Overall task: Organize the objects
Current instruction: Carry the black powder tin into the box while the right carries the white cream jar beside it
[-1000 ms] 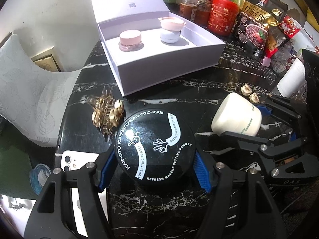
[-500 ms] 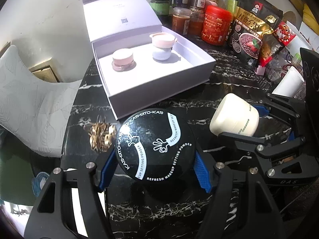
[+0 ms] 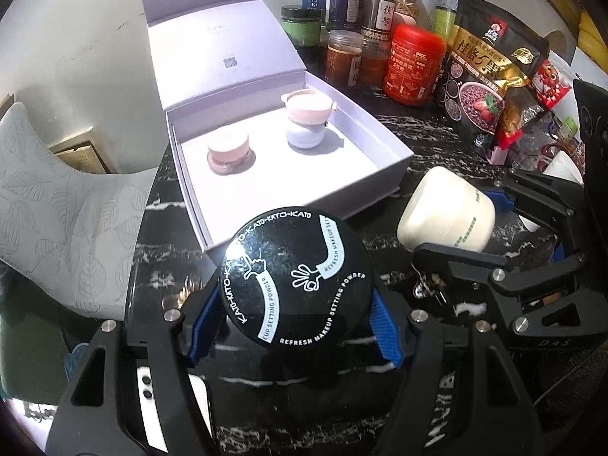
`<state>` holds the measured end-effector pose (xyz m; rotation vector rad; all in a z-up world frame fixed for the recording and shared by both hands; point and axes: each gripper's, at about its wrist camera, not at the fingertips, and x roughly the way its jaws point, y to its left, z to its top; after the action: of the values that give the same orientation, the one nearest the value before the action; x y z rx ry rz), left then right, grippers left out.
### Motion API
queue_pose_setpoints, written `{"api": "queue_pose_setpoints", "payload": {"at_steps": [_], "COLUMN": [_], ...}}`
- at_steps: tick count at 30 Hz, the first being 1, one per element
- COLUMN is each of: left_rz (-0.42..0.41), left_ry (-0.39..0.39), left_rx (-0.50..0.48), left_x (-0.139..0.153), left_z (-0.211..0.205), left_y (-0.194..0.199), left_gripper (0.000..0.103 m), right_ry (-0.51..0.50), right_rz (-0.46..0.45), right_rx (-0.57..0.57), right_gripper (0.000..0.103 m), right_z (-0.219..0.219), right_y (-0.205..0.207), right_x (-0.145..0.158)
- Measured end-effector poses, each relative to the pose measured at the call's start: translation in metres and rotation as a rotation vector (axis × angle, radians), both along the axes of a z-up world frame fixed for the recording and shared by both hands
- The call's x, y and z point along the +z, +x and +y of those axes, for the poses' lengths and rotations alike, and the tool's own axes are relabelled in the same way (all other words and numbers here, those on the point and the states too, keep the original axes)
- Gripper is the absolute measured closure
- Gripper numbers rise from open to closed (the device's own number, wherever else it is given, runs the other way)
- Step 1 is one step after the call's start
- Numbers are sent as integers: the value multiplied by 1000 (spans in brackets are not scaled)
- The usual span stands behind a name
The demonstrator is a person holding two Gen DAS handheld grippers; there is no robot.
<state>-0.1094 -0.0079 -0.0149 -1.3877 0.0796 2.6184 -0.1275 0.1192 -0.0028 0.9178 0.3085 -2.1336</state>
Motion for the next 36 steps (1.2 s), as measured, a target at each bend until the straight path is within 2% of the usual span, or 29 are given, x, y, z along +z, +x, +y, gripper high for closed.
{"api": "queue_pose_setpoints", "payload": {"at_steps": [17, 29, 36], "left_rz": [-7, -16, -13], "left_ry": [8, 13, -8], "left_rx": [37, 72, 88], "left_x": [-2, -11, -13], "left_z": [-19, -36, -38], "left_y": [-76, -129, -154], "left_gripper": [36, 36, 36], "right_ry": [6, 34, 38], "right_rz": [13, 77, 62], "right_rx": [-2, 35, 29], "right_gripper": [47, 47, 47], "right_z": [-22, -48, -56], "right_y": [-69, -108, -131], "right_x": [4, 13, 8]}}
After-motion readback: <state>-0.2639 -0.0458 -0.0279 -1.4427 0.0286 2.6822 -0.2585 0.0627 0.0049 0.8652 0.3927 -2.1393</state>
